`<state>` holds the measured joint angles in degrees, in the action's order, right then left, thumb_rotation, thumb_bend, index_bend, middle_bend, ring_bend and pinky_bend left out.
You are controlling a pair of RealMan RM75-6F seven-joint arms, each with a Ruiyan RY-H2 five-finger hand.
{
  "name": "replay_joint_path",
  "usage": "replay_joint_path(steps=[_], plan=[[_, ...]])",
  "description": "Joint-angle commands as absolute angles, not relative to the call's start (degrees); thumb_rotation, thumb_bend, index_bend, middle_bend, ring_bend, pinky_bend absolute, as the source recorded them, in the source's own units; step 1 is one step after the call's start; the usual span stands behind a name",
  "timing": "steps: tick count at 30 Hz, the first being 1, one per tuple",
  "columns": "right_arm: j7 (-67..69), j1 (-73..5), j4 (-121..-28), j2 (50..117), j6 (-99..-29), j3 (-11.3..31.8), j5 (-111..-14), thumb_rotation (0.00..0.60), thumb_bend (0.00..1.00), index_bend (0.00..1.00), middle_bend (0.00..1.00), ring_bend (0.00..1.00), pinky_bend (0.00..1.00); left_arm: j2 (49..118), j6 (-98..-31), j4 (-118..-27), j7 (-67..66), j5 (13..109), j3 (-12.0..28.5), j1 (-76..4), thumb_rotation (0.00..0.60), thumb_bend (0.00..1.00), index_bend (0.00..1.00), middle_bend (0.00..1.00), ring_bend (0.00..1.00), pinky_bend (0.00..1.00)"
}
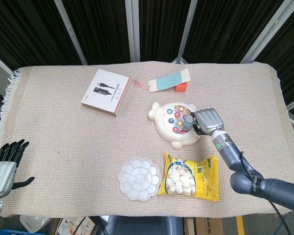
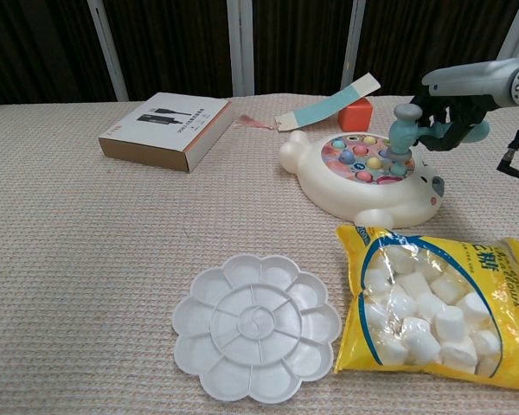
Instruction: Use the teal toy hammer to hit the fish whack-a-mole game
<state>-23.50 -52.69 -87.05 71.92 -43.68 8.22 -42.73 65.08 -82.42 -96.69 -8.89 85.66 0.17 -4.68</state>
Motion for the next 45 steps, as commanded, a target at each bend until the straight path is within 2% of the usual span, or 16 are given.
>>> replay_joint_path(steps=[1,10,20,26,31,45], plan=[[-24.1,-53.3,-85.5,73.2,-42.9,7.6,-41.8,0.600,0.85,0.93,0.80,0.65,0.49,65.1,-82.4,-96.7,-8.9,85.5,0.2,-4.6,0.600,0.11,0.00,0.00,0.00,0.00],[-25.2,-54.1,-83.7,74.6,-42.8,6.5,-40.4,0.600,0.85,0.93,0.80,0.66,0.49,65.1,-82.1,-96.5,-8.8,85.1,0.2,-4.7,0.600,0.11,0.00,0.00,0.00,0.00],[-24.3,-51.8,-92.1,68.5,-48.3,7.3,-42.8,0.600,0.86,0.93,0.80,0.66,0.49,65.0,-83.1,-95.9,-7.8,86.0,0.0,-4.4,0.600,0.11,0.00,0.00,0.00,0.00],[-19.6,-47.4,-93.6,66.1,-49.8,5.6,-47.8,0.600,0.86,0.93,0.80,0.66,0.49,64.6,-83.8,-96.1,-7.3,86.8,-0.4,-4.1,0.600,0.11,0.00,0.00,0.00,0.00],[-13.2,-43.6,-90.2,67.2,-49.4,3.8,-54.0,0.600,0.85,0.93,0.80,0.65,0.49,64.2,-84.7,-96.8,-8.0,86.7,-0.5,-3.4,0.600,0.11,0.00,0.00,0.00,0.00],[7.3,-38.6,-69.5,75.8,-45.6,1.5,-69.0,0.600,0.85,0.85,0.79,0.58,0.41,63.1,-87.0,-101.0,-12.2,87.1,-0.9,-1.8,0.600,0.11,0.00,0.00,0.00,0.00]])
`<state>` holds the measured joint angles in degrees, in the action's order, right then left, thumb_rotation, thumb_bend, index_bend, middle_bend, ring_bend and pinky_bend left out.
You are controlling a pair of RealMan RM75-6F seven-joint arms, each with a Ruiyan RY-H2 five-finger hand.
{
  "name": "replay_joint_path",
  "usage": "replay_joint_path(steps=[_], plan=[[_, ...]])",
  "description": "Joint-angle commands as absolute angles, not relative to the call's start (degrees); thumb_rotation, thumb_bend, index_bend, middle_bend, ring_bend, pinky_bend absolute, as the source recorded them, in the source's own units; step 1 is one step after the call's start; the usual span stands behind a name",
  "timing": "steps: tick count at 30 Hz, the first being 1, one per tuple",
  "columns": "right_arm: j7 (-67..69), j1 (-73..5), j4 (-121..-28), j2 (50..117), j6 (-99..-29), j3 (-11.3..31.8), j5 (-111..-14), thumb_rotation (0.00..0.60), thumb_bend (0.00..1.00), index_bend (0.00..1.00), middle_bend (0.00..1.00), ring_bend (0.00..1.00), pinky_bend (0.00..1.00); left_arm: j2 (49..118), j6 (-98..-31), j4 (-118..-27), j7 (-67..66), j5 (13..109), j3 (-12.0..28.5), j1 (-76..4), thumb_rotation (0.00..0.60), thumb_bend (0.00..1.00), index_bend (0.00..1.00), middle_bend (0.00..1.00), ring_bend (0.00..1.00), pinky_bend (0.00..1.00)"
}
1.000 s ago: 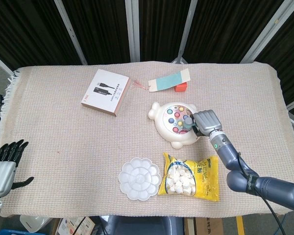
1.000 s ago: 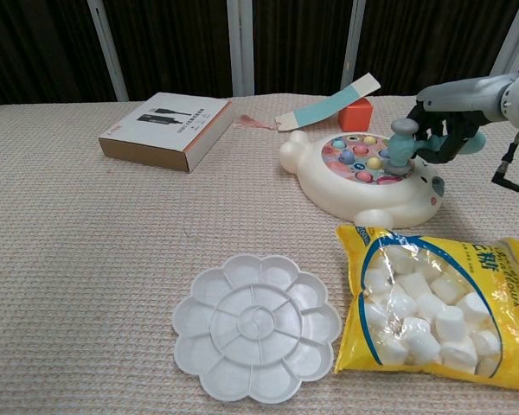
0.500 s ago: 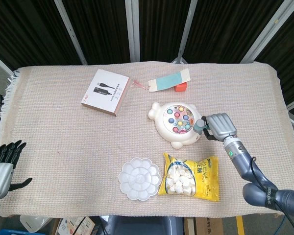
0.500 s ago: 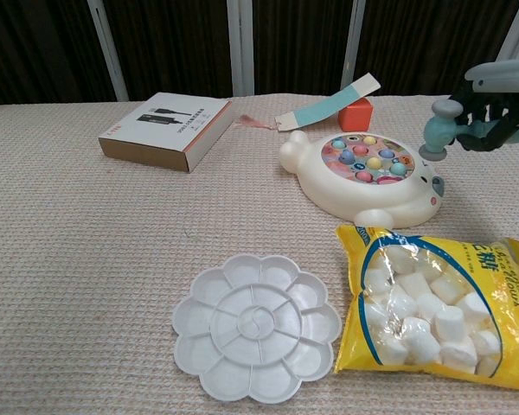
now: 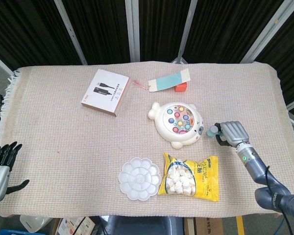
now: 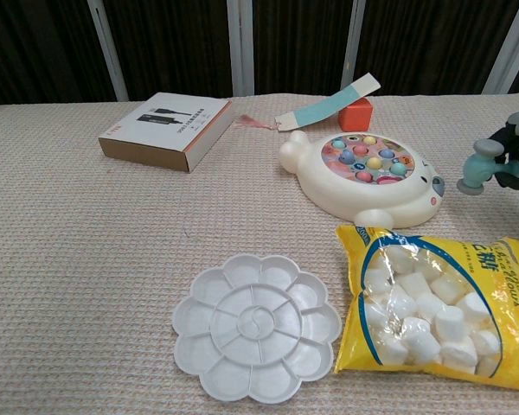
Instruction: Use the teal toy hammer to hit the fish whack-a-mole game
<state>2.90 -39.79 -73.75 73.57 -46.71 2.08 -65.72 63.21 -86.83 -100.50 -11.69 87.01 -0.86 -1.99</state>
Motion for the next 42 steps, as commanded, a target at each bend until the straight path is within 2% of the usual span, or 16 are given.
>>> replay_joint_path(steps=[1,10,15,23,26,33,39,42], plan=[[8.9,-38.4,-68.2,76.2,-45.4,1.5,-70.0,0.600,0.85,0.84,0.78,0.57,0.40,63.1,-87.1,-101.3,-12.6,87.2,-1.0,-1.8,0.600,0.11,0.00,0.00,0.00,0.00],[16.9,-37.6,-61.2,77.9,-44.0,0.8,-74.8,0.600,0.85,0.74,0.69,0.48,0.32,63.0,-87.6,-103.3,-14.8,87.6,-1.2,-1.3,0.600,0.11,0.00,0.00,0.00,0.00],[19.4,-37.1,-59.3,78.2,-43.5,0.5,-76.3,0.600,0.78,0.65,0.63,0.43,0.26,63.0,-87.8,-103.8,-15.4,87.8,-1.3,-1.1,0.600,0.11,0.00,0.00,0.00,0.00],[21.2,-36.7,-58.6,78.1,-42.9,0.5,-77.4,0.600,0.74,0.55,0.57,0.36,0.19,63.0,-88.1,-103.9,-15.5,88.2,-1.2,-1.0,0.600,0.11,0.00,0.00,0.00,0.00],[21.3,-36.7,-58.5,78.1,-42.2,0.6,-77.4,0.600,0.70,0.52,0.54,0.33,0.17,63.0,-88.1,-103.8,-15.4,88.1,-1.2,-0.9,0.600,0.11,0.00,0.00,0.00,0.00],[21.1,-36.5,-59.1,77.7,-41.2,1.1,-77.0,0.600,0.48,0.45,0.49,0.28,0.12,63.1,-88.1,-103.6,-15.2,88.2,-1.1,-0.8,0.600,0.11,0.00,0.00,0.00,0.00],[20.6,-36.3,-59.7,77.4,-40.7,1.5,-76.6,0.600,0.41,0.44,0.48,0.27,0.09,63.1,-87.9,-103.5,-15.1,88.1,-1.0,-0.9,0.600,0.11,0.00,0.00,0.00,0.00],[20.2,-36.2,-59.8,77.2,-40.7,1.7,-76.5,0.600,0.41,0.44,0.48,0.27,0.09,63.2,-87.8,-103.4,-15.2,88.1,-1.0,-0.9,0.600,0.11,0.00,0.00,0.00,0.00]])
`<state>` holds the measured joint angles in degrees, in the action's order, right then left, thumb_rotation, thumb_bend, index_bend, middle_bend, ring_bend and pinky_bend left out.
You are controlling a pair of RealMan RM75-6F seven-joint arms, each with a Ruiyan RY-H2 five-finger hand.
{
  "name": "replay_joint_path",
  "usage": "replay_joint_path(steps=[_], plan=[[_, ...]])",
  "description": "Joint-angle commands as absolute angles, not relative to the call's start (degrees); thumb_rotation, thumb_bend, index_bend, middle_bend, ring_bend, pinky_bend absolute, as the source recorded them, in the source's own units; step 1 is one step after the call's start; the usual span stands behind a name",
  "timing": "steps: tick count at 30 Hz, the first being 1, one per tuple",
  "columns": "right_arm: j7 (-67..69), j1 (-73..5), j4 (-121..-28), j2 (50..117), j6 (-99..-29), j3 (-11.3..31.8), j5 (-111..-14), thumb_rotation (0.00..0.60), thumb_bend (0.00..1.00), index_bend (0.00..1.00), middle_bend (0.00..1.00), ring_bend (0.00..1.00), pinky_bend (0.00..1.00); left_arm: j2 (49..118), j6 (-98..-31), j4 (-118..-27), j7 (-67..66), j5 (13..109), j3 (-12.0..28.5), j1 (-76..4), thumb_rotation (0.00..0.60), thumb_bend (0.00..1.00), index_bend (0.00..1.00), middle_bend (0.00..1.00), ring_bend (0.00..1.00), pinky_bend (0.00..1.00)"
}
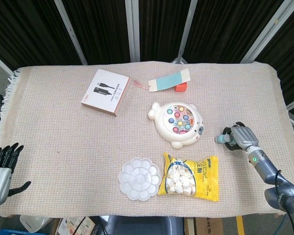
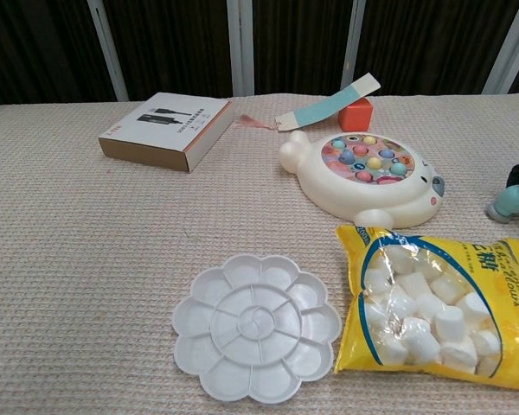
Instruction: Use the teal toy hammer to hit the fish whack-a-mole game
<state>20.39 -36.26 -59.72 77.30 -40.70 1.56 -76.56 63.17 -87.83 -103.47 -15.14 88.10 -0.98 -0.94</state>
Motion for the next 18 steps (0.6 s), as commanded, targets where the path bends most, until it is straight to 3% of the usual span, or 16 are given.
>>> replay_joint_path(steps=[1,6,14,18], plan=[[20.0,-36.2,-59.9,77.2,-40.6,1.7,-76.4,0.600,0.41,0.43,0.48,0.27,0.09,63.2,-87.8,-103.4,-15.2,88.1,-1.0,-1.0,0.600,0.11,0.00,0.00,0.00,0.00],[19.6,-36.3,-60.0,77.0,-39.8,2.1,-76.0,0.600,0.41,0.37,0.43,0.22,0.04,63.3,-87.7,-103.4,-15.1,88.0,-0.9,-1.0,0.600,0.11,0.00,0.00,0.00,0.00],[17.3,-36.9,-62.5,75.0,-37.6,2.5,-74.8,0.600,0.37,0.03,0.21,0.04,0.00,63.4,-87.7,-103.3,-15.1,87.9,-0.8,-0.9,0.600,0.11,0.00,0.00,0.00,0.00],[16.0,-35.3,-67.3,71.8,-40.7,3.0,-74.3,0.600,0.37,0.00,0.14,0.00,0.00,63.3,-87.9,-103.1,-14.8,87.6,-0.5,-0.9,0.600,0.11,0.00,0.00,0.00,0.00]])
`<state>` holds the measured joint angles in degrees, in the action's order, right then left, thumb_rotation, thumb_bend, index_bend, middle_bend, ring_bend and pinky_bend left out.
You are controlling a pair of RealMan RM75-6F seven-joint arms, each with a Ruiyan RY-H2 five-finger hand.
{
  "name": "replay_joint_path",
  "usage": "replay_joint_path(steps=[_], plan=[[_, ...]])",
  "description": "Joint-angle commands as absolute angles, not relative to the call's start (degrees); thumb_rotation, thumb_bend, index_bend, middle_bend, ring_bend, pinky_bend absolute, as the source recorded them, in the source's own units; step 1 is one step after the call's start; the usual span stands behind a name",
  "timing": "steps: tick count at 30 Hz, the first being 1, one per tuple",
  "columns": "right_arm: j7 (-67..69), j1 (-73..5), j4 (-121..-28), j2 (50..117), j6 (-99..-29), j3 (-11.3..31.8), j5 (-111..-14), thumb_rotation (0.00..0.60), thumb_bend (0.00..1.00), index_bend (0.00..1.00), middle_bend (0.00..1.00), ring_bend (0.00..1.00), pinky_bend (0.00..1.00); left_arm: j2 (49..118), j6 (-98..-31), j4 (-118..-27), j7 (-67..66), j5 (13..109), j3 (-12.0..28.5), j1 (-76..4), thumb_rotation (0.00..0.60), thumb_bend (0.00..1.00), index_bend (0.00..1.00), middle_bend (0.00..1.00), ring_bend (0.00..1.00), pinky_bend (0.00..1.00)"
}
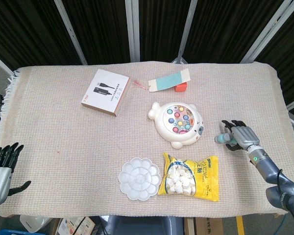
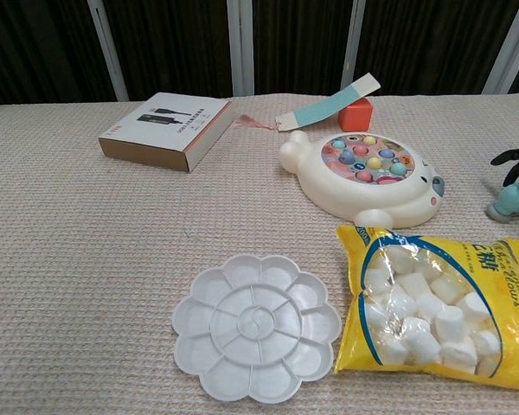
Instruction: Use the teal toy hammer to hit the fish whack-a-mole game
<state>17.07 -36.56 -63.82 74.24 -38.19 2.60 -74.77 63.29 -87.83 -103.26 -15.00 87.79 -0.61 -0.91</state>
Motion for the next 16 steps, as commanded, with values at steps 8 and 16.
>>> replay_joint_path(steps=[8,16], plan=[[11.5,-24.8,-82.3,63.2,-60.3,4.0,-73.5,0.600,0.37,0.01,0.14,0.00,0.00,63.5,-88.9,-101.8,-13.2,86.6,0.4,-0.5,0.600,0.11,0.00,0.00,0.00,0.00],[6.9,-12.0,-86.9,66.1,-84.5,2.5,-78.1,0.600,0.37,0.05,0.14,0.00,0.00,64.2,-88.7,-100.9,-11.6,86.9,0.2,-0.4,0.600,0.11,0.00,0.00,0.00,0.00]])
